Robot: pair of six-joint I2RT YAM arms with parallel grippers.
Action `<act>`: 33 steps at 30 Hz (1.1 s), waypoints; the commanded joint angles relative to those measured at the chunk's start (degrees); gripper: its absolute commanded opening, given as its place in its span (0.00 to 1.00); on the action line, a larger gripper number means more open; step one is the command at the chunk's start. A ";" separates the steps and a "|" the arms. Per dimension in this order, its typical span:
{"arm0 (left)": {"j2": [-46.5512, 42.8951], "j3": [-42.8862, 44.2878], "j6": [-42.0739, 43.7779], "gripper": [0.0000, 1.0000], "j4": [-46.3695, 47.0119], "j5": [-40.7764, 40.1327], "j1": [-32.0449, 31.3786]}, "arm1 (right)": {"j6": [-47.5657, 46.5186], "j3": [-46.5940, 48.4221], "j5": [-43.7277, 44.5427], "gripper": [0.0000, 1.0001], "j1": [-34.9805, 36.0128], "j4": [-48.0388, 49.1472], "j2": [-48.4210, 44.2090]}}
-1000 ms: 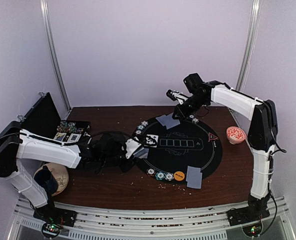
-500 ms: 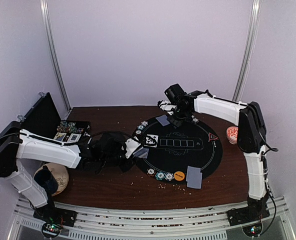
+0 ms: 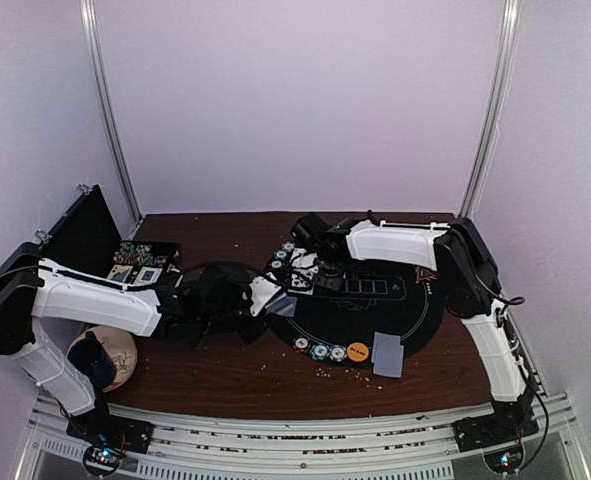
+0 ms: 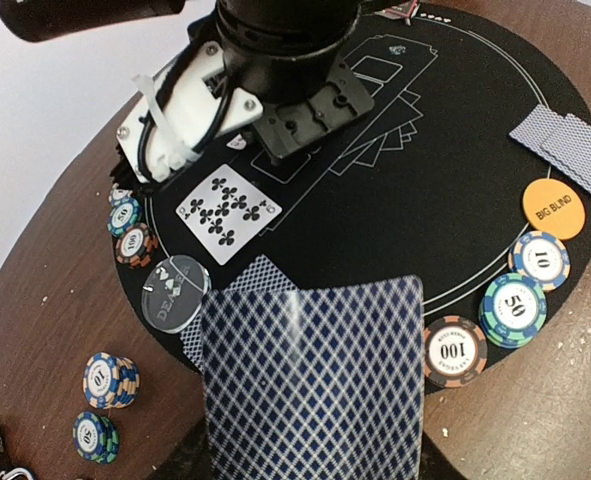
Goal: Distribute texas hold em gaming equipment
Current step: Flop the poker card in the community card area.
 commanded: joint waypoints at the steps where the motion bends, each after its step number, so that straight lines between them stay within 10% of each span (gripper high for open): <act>1: -1.89 0.23 -0.29 0.19 3.63 -0.58 -0.34 | 0.07 1.65 -2.70 0.00 0.58 -2.13 1.76; 27: -1.55 0.41 -0.28 0.19 3.41 -0.36 -0.29 | 0.35 1.58 -7.56 0.03 3.03 -3.35 2.11; 33: -1.34 0.43 -0.20 0.19 3.41 -0.36 -0.29 | 0.23 1.42 -7.31 0.18 3.10 -3.83 2.38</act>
